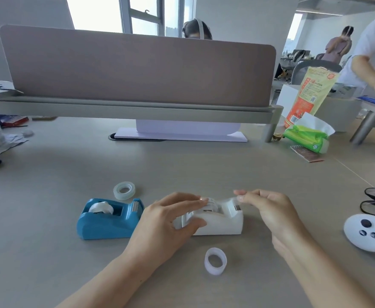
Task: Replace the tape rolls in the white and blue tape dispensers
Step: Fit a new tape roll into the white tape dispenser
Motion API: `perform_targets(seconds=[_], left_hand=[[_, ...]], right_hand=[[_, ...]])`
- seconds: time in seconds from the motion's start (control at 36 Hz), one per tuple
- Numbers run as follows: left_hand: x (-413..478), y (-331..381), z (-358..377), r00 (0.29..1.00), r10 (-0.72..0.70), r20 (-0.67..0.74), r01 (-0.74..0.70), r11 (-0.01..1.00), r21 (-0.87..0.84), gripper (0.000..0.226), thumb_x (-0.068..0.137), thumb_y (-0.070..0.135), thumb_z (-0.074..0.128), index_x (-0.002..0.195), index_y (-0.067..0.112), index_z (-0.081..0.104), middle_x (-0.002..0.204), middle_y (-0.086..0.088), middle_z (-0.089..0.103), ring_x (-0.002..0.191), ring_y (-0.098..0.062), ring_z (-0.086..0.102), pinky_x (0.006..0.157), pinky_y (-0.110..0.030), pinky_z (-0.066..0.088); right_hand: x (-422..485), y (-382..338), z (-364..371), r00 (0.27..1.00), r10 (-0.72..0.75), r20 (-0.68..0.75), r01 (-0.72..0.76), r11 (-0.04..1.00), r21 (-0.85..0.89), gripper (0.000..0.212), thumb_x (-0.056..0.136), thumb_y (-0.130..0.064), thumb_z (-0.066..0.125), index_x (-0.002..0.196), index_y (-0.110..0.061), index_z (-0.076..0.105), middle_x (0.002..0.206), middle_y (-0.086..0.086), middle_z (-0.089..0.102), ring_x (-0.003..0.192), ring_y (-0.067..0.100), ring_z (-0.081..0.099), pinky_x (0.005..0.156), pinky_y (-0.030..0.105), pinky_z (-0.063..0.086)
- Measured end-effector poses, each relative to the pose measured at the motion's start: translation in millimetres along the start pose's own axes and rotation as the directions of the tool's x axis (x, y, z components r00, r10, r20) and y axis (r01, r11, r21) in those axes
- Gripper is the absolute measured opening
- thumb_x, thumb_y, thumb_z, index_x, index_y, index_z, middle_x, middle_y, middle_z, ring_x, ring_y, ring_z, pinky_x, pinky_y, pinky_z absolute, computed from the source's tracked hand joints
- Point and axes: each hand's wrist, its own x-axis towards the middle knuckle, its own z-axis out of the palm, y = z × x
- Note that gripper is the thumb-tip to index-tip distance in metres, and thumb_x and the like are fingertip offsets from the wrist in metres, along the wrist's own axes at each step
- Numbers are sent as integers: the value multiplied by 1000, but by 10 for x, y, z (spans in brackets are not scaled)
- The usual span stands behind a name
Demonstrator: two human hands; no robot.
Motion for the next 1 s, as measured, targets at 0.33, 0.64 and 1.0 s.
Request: perform_targets(seconds=[0.33, 0.64, 1.0], left_hand=[[-21, 25, 30, 1000, -3, -26, 2, 999, -37, 37, 76, 28, 84, 111, 39, 74, 108, 22, 70, 98, 4, 68, 82, -21, 54], [-17, 34, 13, 1000, 1, -14, -1, 999, -34, 37, 77, 28, 83, 111, 37, 75, 109, 22, 69, 98, 5, 67, 82, -9, 49], [-15, 21, 18, 999, -39, -22, 38, 997, -67, 33, 76, 26, 84, 107, 36, 77, 108, 24, 71, 99, 3, 69, 79, -10, 51]], right_hand=[[82, 88, -48, 997, 78, 8, -78, 997, 24, 15, 57, -27, 79, 62, -12, 77, 97, 12, 79, 88, 21, 65, 89, 38, 46], [198, 102, -161, 998, 63, -26, -65, 994, -85, 73, 41, -41, 73, 93, 10, 69, 86, 4, 66, 85, 18, 56, 85, 29, 37], [256, 197, -176, 997, 56, 49, -46, 982, -186, 24, 79, -16, 74, 60, -15, 59, 72, 4, 52, 75, 20, 45, 69, 34, 31]])
